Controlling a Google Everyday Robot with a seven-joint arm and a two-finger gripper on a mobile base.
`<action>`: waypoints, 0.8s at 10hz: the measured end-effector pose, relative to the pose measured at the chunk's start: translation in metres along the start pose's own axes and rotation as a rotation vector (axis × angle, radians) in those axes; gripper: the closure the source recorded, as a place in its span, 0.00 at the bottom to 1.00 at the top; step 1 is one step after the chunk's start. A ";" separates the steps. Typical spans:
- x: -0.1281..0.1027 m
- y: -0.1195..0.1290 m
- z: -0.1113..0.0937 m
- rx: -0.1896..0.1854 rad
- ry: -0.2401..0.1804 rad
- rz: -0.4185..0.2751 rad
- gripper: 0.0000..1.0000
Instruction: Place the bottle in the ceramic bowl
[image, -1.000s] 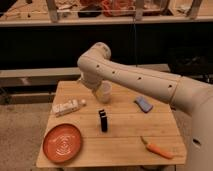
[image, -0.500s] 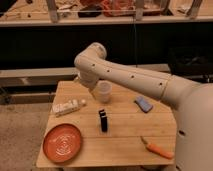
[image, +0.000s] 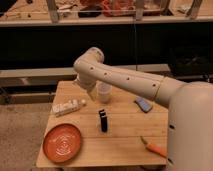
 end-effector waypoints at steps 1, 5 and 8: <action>-0.001 -0.001 0.006 0.003 -0.004 0.001 0.20; -0.019 -0.012 0.041 -0.002 -0.031 -0.005 0.20; -0.028 -0.017 0.055 -0.009 -0.049 0.007 0.20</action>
